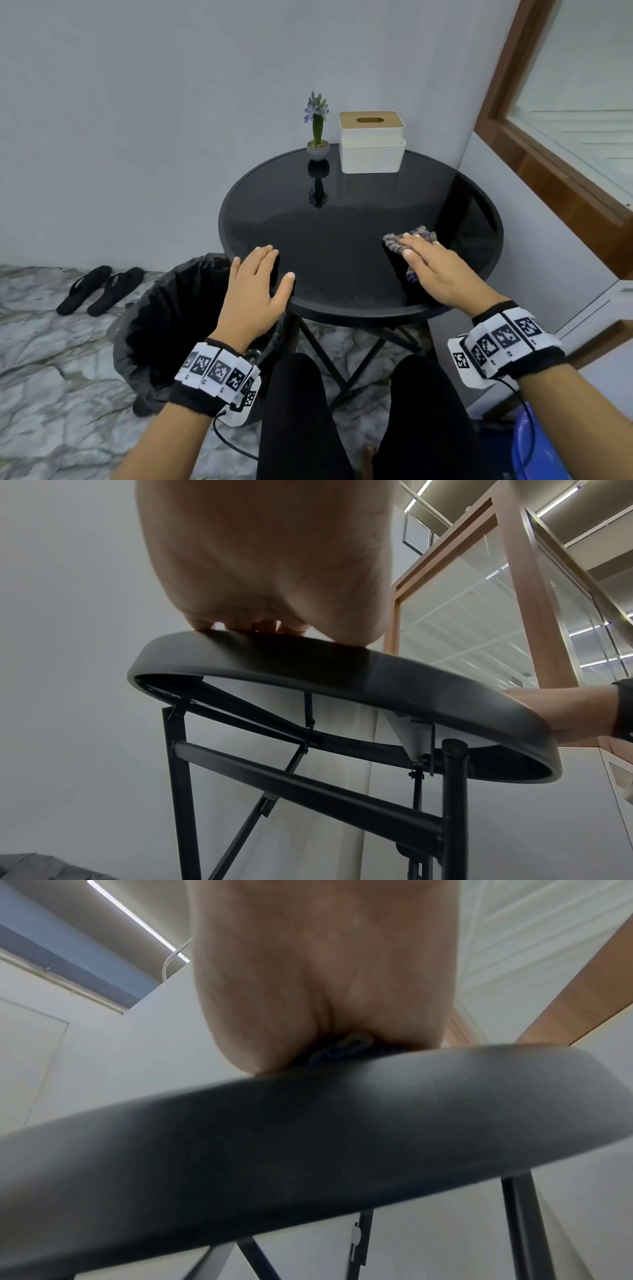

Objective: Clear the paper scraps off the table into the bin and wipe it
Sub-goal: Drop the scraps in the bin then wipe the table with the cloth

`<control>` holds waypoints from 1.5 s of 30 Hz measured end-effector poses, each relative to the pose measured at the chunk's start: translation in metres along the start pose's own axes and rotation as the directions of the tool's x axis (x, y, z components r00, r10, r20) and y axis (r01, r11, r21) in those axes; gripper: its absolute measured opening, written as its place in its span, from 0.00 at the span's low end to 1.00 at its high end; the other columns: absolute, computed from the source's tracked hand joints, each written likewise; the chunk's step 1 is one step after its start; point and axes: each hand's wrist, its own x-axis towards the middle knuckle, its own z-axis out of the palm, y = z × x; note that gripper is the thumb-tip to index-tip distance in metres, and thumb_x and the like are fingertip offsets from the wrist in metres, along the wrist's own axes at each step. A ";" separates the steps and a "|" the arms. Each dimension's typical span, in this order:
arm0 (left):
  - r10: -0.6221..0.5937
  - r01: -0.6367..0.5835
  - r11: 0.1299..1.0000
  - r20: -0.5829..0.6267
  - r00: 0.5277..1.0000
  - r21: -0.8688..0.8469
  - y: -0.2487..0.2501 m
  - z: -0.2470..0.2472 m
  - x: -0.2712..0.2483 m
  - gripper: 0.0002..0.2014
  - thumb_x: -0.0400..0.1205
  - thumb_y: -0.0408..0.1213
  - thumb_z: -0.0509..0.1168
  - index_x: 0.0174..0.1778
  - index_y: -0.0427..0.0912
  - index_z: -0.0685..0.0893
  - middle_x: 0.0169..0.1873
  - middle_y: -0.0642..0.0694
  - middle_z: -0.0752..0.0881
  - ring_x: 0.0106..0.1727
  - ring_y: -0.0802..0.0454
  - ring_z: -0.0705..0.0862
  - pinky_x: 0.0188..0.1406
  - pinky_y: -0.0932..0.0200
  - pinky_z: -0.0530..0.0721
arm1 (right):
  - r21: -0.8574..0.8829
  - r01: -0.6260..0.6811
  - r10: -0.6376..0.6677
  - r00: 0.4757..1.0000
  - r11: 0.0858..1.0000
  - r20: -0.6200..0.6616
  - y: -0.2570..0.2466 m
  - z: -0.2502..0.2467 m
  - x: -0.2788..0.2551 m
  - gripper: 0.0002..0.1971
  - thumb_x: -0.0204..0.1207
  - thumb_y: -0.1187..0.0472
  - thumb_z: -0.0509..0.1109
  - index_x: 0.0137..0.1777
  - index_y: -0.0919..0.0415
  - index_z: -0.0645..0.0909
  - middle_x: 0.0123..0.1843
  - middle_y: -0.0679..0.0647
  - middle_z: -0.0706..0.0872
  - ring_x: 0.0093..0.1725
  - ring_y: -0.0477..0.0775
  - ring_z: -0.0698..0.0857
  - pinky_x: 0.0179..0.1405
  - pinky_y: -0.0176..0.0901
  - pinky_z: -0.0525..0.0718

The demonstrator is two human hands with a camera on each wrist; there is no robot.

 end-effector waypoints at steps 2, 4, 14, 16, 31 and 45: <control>0.004 -0.004 1.000 -0.010 1.000 0.005 0.000 0.001 0.000 0.32 0.83 0.58 0.51 0.78 0.41 0.73 0.78 0.49 0.71 0.82 0.53 0.65 0.83 0.44 0.49 | -0.120 0.004 -0.002 1.000 0.993 0.015 0.000 0.009 0.002 0.26 0.86 0.48 0.51 0.80 0.57 0.66 0.83 0.53 0.66 0.82 0.52 0.61 0.82 0.49 0.55; 0.001 -0.001 1.000 -0.013 1.000 0.013 0.001 0.002 0.001 0.32 0.83 0.58 0.50 0.78 0.42 0.72 0.79 0.49 0.71 0.82 0.53 0.64 0.83 0.43 0.50 | -0.241 -0.006 0.009 1.000 0.971 0.012 -0.011 0.022 -0.002 0.30 0.85 0.44 0.47 0.82 0.59 0.61 0.85 0.54 0.61 0.84 0.50 0.56 0.83 0.50 0.50; -0.021 0.022 0.998 -0.027 0.999 0.067 0.000 0.007 -0.001 0.33 0.84 0.58 0.46 0.81 0.42 0.69 0.82 0.48 0.66 0.85 0.51 0.57 0.84 0.44 0.51 | -0.285 0.254 -0.223 0.965 0.924 0.136 -0.106 0.073 -0.009 0.33 0.83 0.41 0.38 0.85 0.56 0.51 0.87 0.51 0.52 0.85 0.48 0.48 0.82 0.49 0.41; -0.026 0.027 0.998 -0.026 0.999 0.061 -0.003 0.005 -0.002 0.35 0.84 0.60 0.47 0.81 0.41 0.69 0.82 0.47 0.67 0.85 0.49 0.57 0.84 0.45 0.52 | -0.283 0.289 -0.253 0.954 0.914 0.159 -0.102 0.071 -0.008 0.32 0.84 0.42 0.39 0.85 0.55 0.51 0.87 0.50 0.51 0.85 0.47 0.47 0.83 0.49 0.42; -0.047 0.048 0.997 -0.019 0.999 0.057 0.001 0.006 -0.003 0.36 0.83 0.60 0.47 0.81 0.40 0.69 0.83 0.46 0.66 0.86 0.48 0.56 0.84 0.43 0.54 | -0.333 -0.073 0.121 0.985 0.940 0.123 -0.022 0.020 0.043 0.32 0.85 0.44 0.42 0.85 0.61 0.47 0.87 0.54 0.48 0.85 0.52 0.45 0.82 0.55 0.42; -0.023 0.026 0.996 -0.041 0.999 0.089 -0.005 0.010 -0.002 0.35 0.83 0.60 0.48 0.79 0.38 0.72 0.81 0.43 0.69 0.84 0.45 0.61 0.83 0.45 0.56 | -0.245 0.241 -0.176 0.950 0.939 0.258 -0.122 0.081 0.050 0.32 0.85 0.44 0.42 0.85 0.60 0.46 0.87 0.54 0.45 0.85 0.51 0.43 0.83 0.57 0.40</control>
